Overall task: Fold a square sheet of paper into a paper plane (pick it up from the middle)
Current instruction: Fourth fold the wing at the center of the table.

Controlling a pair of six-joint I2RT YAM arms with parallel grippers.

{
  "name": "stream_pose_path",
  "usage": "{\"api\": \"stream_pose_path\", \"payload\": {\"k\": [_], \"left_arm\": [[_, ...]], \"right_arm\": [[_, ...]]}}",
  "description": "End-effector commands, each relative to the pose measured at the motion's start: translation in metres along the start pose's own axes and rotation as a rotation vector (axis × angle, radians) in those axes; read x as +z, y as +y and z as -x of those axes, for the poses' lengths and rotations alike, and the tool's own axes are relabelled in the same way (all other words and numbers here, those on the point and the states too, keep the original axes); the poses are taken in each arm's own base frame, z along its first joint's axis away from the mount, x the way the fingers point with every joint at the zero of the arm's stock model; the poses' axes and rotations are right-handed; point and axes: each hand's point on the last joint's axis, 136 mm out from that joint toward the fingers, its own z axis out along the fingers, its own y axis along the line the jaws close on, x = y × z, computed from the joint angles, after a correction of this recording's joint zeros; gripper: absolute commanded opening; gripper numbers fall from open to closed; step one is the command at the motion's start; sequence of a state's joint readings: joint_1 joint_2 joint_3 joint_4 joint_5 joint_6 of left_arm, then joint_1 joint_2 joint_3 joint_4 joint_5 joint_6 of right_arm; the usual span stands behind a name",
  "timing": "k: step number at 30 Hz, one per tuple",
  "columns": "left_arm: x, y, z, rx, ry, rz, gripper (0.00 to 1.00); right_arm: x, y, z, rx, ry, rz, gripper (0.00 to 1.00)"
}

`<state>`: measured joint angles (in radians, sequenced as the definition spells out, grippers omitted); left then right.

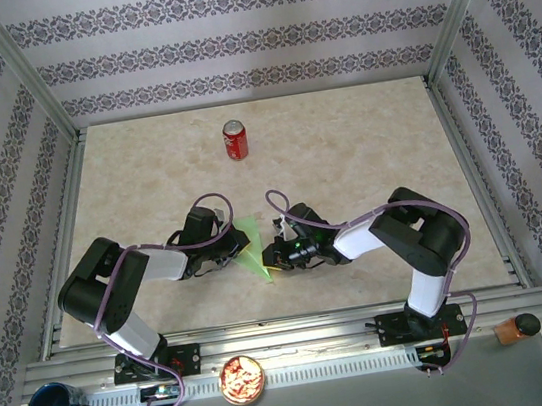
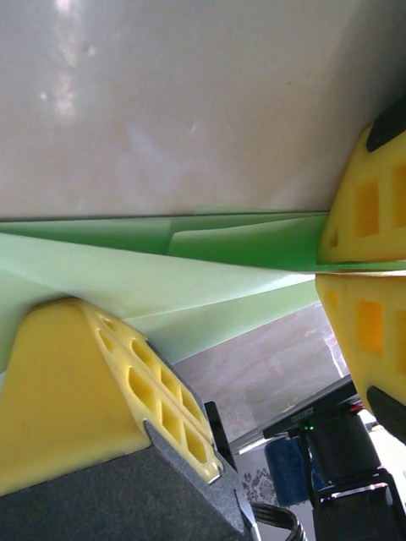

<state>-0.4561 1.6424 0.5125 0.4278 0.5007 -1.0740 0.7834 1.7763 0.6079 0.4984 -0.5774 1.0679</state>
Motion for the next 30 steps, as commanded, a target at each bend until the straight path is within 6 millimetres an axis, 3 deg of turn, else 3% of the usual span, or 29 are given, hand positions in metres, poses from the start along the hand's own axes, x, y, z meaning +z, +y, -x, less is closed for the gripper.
{"api": "stream_pose_path", "payload": {"k": [1,17,28,30], "left_arm": [[0.002,0.033,-0.01,-0.047,0.021,0.096,0.0],[0.002,0.033,-0.01,-0.049,0.02,0.093,0.0],[0.002,0.033,-0.01,-0.053,0.019,0.089,0.0],[0.002,0.033,-0.01,-0.054,0.019,0.089,0.0]], "right_arm": [[-0.005,-0.006,-0.015,0.006,0.032,-0.02,0.15],[-0.002,-0.028,-0.038,0.02,0.084,-0.08,0.13],[-0.001,-0.023,-0.044,0.001,0.101,-0.075,0.1],[-0.004,-0.018,-0.043,-0.009,0.092,-0.067,0.14]]}}
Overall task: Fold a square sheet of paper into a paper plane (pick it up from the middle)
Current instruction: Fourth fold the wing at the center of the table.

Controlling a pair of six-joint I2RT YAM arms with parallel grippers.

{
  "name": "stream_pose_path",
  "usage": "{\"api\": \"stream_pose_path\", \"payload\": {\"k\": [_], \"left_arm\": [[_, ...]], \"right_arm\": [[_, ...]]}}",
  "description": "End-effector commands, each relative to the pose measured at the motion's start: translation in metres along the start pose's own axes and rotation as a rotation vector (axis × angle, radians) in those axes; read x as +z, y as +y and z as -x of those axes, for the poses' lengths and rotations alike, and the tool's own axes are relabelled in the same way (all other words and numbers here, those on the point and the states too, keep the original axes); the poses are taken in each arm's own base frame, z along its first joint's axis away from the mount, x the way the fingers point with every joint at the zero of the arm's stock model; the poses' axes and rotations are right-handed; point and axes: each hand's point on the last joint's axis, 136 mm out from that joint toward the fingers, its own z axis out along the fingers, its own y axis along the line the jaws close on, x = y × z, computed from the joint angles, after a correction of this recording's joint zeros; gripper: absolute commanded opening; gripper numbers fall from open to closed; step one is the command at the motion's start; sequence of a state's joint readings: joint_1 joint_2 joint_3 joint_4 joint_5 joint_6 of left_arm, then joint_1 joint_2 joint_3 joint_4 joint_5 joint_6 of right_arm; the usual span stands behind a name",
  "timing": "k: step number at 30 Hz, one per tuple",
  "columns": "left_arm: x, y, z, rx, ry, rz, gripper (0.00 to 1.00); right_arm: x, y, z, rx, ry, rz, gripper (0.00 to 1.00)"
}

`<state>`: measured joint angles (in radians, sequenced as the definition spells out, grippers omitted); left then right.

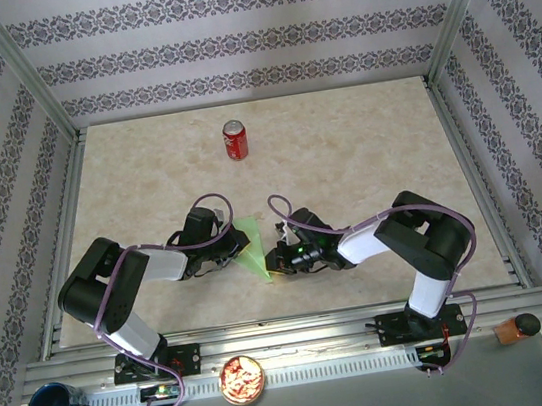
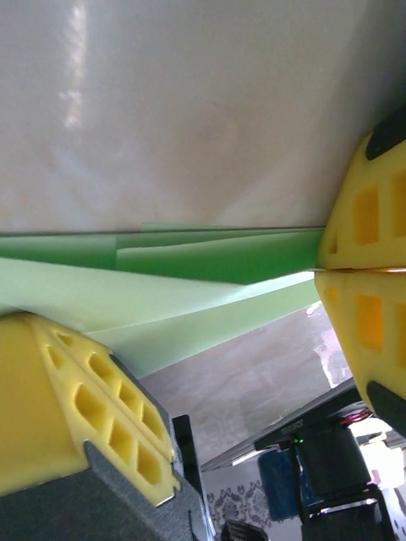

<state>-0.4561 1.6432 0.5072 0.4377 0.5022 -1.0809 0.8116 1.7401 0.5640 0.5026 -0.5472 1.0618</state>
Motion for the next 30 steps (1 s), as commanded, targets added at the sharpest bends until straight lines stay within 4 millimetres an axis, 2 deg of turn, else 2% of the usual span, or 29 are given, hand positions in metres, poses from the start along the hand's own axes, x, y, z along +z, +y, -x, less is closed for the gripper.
{"api": "stream_pose_path", "payload": {"k": [1,8,11,13,17,19,22,30], "left_arm": [[0.002,0.033,-0.01,-0.048,0.019,0.093,0.0],[0.002,0.035,-0.01,-0.054,0.016,0.096,0.0],[0.002,0.035,-0.011,-0.053,0.018,0.095,0.0],[0.002,0.036,-0.011,-0.053,0.017,0.096,0.0],[0.003,0.036,-0.011,-0.055,0.018,0.093,0.0],[0.003,0.034,-0.011,-0.053,0.02,0.09,0.0],[0.003,0.034,-0.011,-0.052,0.02,0.09,0.0],[0.003,0.034,-0.011,-0.053,0.023,0.086,0.0]], "right_arm": [[-0.002,-0.012,-0.028,0.008,0.086,-0.048,0.18],[-0.029,0.019,0.003,-0.002,-0.023,0.003,0.3],[-0.036,0.034,0.014,-0.023,-0.042,0.02,0.31],[-0.033,0.043,0.02,-0.036,-0.04,0.035,0.29],[-0.017,0.06,0.027,-0.041,-0.005,0.078,0.15],[-0.011,0.059,0.031,-0.025,-0.015,0.062,0.07],[-0.003,0.052,0.032,-0.013,-0.015,0.028,0.01],[0.014,0.033,0.017,0.009,0.049,-0.018,0.0]]}}
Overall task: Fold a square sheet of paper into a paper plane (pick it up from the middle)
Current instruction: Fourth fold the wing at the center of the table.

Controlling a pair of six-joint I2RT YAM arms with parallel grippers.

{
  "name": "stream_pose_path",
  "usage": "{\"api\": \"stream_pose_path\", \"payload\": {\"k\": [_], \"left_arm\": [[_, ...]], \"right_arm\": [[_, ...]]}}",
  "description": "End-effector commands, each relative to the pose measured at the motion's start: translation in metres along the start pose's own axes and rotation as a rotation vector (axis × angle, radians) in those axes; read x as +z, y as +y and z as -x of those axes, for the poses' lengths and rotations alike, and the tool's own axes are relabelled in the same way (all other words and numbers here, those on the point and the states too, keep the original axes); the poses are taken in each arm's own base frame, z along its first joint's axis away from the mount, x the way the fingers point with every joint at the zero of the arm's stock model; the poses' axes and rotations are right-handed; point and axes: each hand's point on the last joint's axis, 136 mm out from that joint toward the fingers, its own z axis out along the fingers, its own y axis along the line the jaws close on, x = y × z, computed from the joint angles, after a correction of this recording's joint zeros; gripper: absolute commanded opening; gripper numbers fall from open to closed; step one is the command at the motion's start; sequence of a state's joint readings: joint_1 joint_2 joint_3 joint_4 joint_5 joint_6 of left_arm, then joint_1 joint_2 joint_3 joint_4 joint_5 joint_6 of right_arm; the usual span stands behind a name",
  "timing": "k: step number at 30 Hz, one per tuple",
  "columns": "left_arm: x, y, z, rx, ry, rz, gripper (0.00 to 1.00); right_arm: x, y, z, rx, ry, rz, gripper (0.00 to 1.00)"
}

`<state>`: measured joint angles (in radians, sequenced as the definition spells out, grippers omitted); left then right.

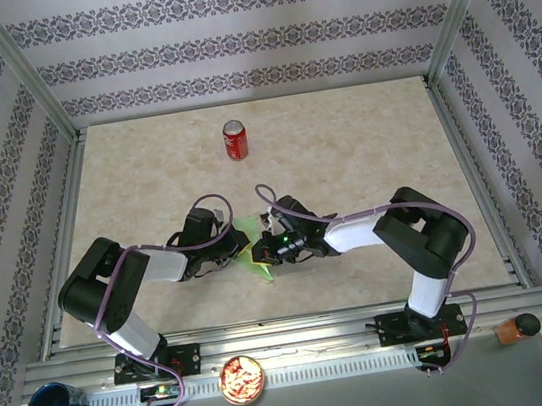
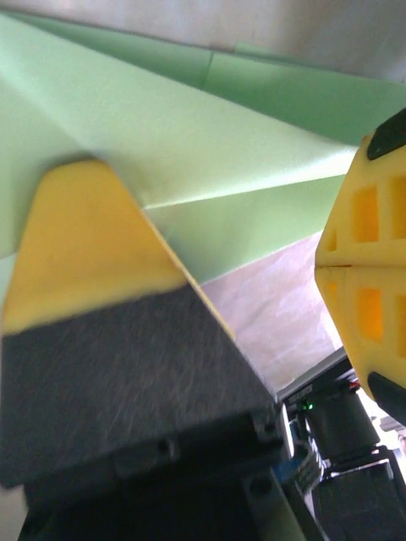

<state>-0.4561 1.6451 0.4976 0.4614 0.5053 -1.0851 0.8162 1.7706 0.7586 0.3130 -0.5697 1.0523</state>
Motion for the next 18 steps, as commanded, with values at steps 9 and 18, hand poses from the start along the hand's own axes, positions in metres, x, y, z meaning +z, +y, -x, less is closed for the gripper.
{"api": "stream_pose_path", "payload": {"k": [9,18], "left_arm": [[0.003,0.034,-0.011,-0.053,0.025,0.096,0.0],[0.003,0.034,-0.01,-0.055,0.023,0.097,0.0]], "right_arm": [[0.01,-0.015,-0.013,0.024,0.037,-0.017,0.0],[0.011,-0.02,-0.021,0.03,0.049,-0.015,0.0]]}}
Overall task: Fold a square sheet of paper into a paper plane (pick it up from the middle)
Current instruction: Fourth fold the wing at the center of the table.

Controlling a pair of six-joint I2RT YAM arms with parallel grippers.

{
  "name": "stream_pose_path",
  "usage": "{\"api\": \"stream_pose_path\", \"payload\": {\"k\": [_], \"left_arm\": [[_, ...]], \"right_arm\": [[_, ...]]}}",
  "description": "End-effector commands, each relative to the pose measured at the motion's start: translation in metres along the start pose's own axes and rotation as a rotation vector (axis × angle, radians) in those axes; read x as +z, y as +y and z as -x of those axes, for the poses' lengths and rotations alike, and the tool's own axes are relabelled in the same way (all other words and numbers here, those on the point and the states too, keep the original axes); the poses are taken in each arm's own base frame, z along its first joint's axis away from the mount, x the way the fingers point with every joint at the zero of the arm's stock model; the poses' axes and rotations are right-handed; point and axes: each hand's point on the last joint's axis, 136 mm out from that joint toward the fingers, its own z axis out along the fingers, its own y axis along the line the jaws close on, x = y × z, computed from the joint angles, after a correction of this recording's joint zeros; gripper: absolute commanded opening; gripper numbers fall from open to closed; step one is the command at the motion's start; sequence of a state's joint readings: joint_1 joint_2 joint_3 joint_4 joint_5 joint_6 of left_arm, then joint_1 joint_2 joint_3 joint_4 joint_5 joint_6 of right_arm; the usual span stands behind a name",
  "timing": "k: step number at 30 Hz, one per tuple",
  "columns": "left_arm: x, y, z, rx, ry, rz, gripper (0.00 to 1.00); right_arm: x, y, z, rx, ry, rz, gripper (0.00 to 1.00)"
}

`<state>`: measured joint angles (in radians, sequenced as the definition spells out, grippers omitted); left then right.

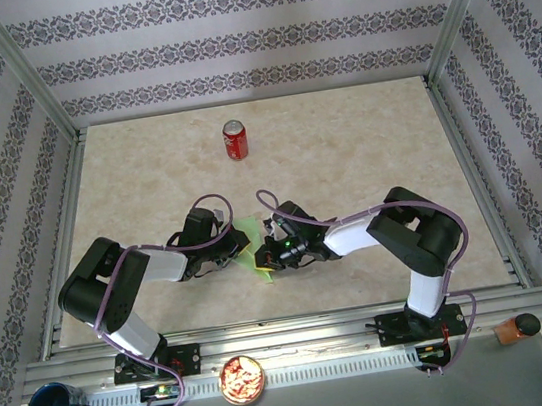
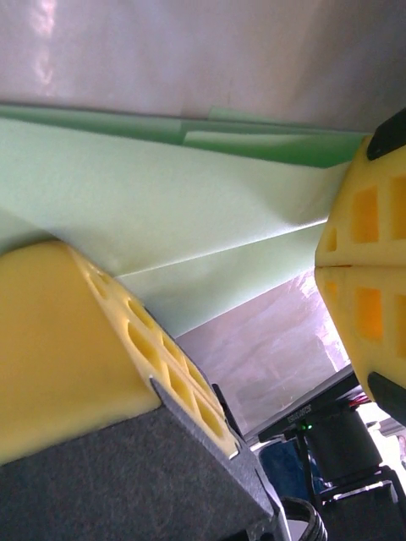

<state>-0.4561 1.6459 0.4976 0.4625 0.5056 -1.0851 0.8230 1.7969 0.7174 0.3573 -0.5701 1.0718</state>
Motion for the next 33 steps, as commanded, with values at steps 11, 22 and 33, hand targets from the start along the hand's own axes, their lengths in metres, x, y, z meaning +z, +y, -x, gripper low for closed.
{"api": "stream_pose_path", "payload": {"k": [11,22,33], "left_arm": [[0.003,0.035,-0.011,-0.062,0.022,0.096,0.0],[0.003,0.036,-0.011,-0.07,0.019,0.095,0.0],[0.003,0.035,-0.011,-0.063,0.021,0.096,0.0]], "right_arm": [[0.002,-0.011,-0.029,0.005,0.049,-0.008,0.01],[0.001,-0.036,-0.055,0.022,0.075,-0.075,0.01],[-0.023,0.013,-0.039,-0.113,0.011,-0.045,0.04]]}}
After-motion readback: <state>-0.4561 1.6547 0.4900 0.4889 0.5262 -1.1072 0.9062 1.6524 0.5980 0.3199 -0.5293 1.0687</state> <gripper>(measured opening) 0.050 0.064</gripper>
